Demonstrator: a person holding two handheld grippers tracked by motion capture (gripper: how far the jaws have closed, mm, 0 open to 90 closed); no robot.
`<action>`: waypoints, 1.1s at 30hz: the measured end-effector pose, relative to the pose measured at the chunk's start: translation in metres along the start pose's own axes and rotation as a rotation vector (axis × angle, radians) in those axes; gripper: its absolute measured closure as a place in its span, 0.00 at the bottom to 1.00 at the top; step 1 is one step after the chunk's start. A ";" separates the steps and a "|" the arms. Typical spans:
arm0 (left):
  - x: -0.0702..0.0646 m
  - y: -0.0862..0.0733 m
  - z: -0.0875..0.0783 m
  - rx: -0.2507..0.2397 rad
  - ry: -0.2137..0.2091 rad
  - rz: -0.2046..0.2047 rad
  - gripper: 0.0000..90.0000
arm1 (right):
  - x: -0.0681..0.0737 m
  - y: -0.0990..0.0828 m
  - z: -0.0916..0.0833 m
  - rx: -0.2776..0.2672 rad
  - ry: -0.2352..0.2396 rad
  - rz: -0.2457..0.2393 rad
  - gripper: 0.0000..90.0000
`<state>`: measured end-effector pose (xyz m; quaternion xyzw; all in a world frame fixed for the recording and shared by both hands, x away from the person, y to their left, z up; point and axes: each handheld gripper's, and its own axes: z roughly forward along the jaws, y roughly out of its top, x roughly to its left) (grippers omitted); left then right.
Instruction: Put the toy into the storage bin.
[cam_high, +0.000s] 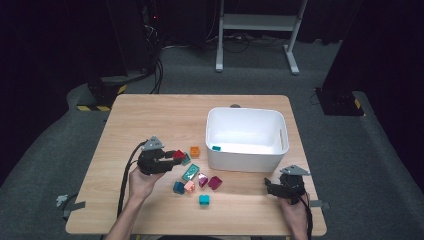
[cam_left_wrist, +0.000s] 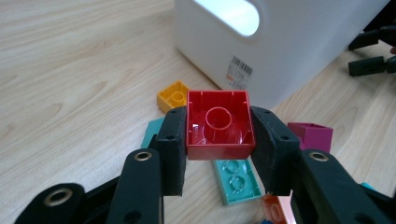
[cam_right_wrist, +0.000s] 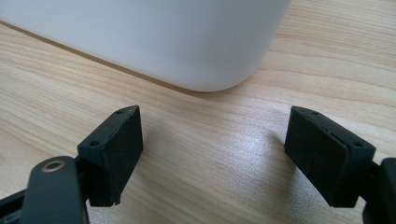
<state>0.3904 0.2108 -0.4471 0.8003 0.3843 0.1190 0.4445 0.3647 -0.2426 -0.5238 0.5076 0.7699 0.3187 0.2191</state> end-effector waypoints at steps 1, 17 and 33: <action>0.000 0.002 0.000 0.002 -0.004 -0.004 0.65 | 0.000 0.000 0.000 0.000 0.000 0.000 0.21; 0.000 0.023 -0.007 -0.031 -0.032 -0.022 0.65 | 0.000 0.000 0.000 0.000 0.000 0.000 0.21; -0.005 0.050 -0.012 -0.071 -0.056 -0.005 0.65 | 0.000 0.000 0.000 0.000 0.000 0.000 0.21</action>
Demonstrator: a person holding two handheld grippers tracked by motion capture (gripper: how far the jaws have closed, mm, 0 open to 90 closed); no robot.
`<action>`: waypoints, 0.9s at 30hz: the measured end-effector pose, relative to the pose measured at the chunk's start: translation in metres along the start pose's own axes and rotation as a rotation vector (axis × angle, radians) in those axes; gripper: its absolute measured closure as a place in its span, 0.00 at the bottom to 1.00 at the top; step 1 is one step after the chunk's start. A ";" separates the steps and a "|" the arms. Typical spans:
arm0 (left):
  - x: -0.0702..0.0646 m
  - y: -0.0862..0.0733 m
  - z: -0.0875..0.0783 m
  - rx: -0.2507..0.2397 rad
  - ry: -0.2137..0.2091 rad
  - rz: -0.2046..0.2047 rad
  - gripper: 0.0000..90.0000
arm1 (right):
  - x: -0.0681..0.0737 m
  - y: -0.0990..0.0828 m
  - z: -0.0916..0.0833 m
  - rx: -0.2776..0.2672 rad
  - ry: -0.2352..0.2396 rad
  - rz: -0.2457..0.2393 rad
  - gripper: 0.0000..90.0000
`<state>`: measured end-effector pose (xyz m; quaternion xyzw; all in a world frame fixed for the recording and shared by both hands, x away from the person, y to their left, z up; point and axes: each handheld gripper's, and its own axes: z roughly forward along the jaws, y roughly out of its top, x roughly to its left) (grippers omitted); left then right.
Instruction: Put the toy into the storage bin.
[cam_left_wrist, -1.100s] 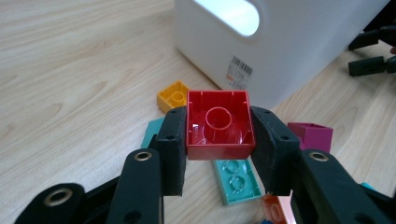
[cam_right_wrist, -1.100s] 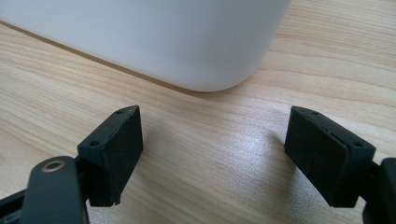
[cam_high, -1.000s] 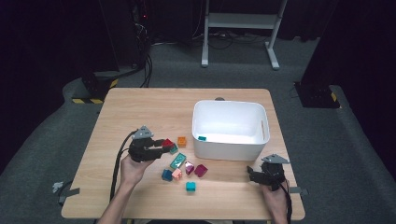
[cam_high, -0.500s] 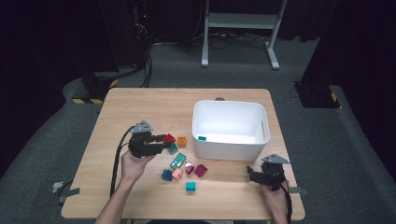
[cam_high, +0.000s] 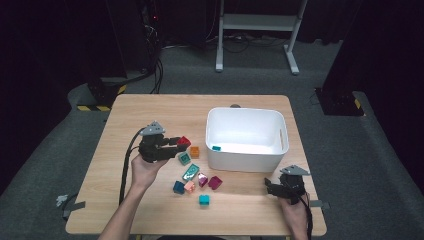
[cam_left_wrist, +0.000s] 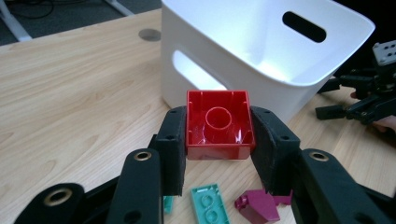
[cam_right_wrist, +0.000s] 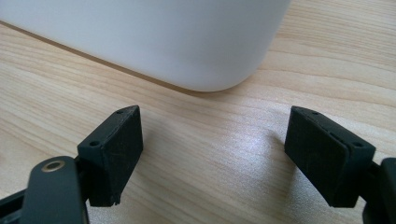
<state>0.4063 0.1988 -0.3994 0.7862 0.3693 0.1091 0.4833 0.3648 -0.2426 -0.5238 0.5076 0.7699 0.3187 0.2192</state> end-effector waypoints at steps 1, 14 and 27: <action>0.000 0.001 0.000 -0.003 -0.001 0.002 0.65 | 0.000 0.000 0.000 0.000 0.000 0.000 0.21; -0.004 0.020 0.006 -0.010 -0.020 0.003 0.65 | 0.000 0.000 0.000 0.000 0.000 0.000 0.21; -0.002 0.034 0.010 -0.024 -0.039 0.001 0.65 | 0.000 0.000 0.000 0.000 0.000 0.000 0.21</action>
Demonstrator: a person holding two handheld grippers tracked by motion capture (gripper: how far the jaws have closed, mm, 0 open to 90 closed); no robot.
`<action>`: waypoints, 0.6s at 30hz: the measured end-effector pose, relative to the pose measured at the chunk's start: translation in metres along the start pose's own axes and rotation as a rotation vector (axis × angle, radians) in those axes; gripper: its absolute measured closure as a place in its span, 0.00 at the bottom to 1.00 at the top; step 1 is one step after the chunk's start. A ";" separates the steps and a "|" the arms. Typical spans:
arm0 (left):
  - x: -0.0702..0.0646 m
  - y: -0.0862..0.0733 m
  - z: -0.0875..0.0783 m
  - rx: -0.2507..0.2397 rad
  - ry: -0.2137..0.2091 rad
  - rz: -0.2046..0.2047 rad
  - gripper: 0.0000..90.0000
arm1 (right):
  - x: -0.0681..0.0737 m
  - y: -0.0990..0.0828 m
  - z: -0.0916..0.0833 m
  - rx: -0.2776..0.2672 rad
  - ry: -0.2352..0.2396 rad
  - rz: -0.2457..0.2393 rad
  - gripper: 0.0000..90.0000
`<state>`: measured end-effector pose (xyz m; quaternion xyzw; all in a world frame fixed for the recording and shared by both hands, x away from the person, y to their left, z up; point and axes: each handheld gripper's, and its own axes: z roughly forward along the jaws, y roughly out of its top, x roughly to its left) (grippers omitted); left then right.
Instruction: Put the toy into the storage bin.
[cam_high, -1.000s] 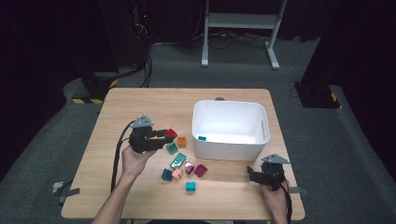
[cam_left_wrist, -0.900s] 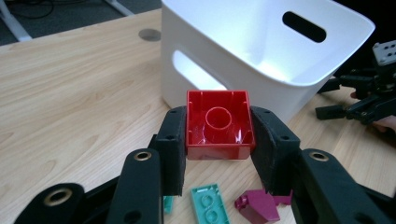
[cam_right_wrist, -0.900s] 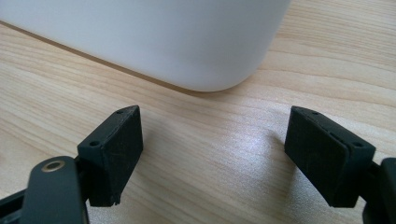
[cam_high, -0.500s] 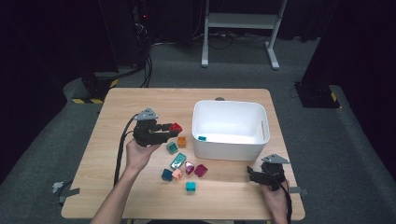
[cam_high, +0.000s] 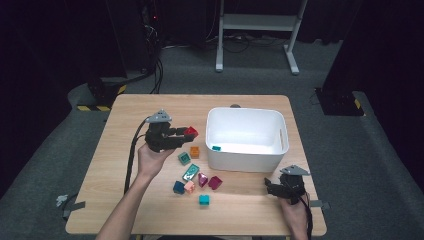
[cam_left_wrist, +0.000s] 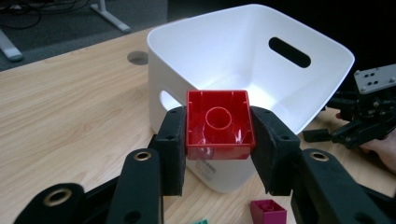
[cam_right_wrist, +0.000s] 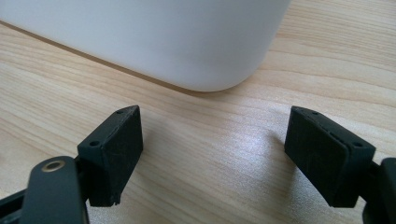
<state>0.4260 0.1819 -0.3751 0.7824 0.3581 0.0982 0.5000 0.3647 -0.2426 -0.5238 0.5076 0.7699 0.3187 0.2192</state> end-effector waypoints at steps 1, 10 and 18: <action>-0.001 0.002 0.000 -0.003 -0.004 0.001 0.65 | 0.000 0.000 0.000 0.000 0.000 0.000 0.21; -0.008 0.020 0.011 -0.002 -0.022 0.035 0.65 | 0.000 0.000 0.000 0.000 0.000 0.000 0.21; -0.013 0.028 0.026 0.011 -0.041 0.046 0.65 | 0.000 0.000 0.000 0.000 0.000 0.000 0.21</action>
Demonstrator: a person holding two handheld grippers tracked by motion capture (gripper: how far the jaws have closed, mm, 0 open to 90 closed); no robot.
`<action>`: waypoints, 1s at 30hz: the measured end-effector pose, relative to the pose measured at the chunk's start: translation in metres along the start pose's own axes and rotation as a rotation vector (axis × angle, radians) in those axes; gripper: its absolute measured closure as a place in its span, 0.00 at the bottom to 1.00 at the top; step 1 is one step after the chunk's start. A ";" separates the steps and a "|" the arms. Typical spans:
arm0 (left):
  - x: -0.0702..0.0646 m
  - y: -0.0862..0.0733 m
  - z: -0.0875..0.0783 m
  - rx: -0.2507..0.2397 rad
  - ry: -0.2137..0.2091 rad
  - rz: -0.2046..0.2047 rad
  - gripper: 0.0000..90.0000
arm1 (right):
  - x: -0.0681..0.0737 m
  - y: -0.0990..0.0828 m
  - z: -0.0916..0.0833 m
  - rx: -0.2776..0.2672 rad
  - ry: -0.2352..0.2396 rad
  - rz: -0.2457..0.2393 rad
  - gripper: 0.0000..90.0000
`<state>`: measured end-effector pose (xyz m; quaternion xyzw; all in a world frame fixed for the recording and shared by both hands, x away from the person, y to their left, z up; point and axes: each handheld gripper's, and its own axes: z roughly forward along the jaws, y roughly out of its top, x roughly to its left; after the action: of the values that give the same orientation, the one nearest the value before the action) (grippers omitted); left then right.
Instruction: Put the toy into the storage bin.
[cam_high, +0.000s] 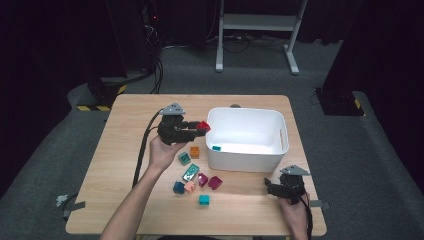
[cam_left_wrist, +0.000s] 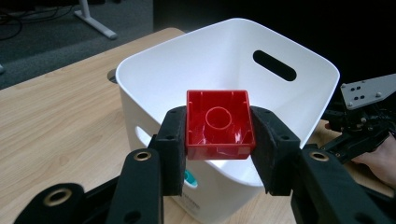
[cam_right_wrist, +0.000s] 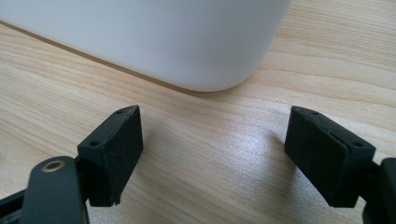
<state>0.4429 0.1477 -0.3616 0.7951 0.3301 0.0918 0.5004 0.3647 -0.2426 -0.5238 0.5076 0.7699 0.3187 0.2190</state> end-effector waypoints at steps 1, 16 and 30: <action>-0.001 0.001 0.002 0.001 -0.002 0.001 0.65 | 0.000 0.000 0.000 0.000 0.000 0.000 0.21; -0.012 0.018 0.027 -0.003 -0.028 0.034 0.65 | 0.000 0.000 0.000 0.000 0.000 0.000 0.21; -0.018 0.018 0.043 0.027 -0.026 0.075 0.57 | 0.000 0.000 0.000 0.000 0.000 0.000 0.21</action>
<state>0.4579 0.1001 -0.3638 0.8146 0.2947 0.0958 0.4902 0.3647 -0.2426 -0.5238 0.5076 0.7699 0.3188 0.2191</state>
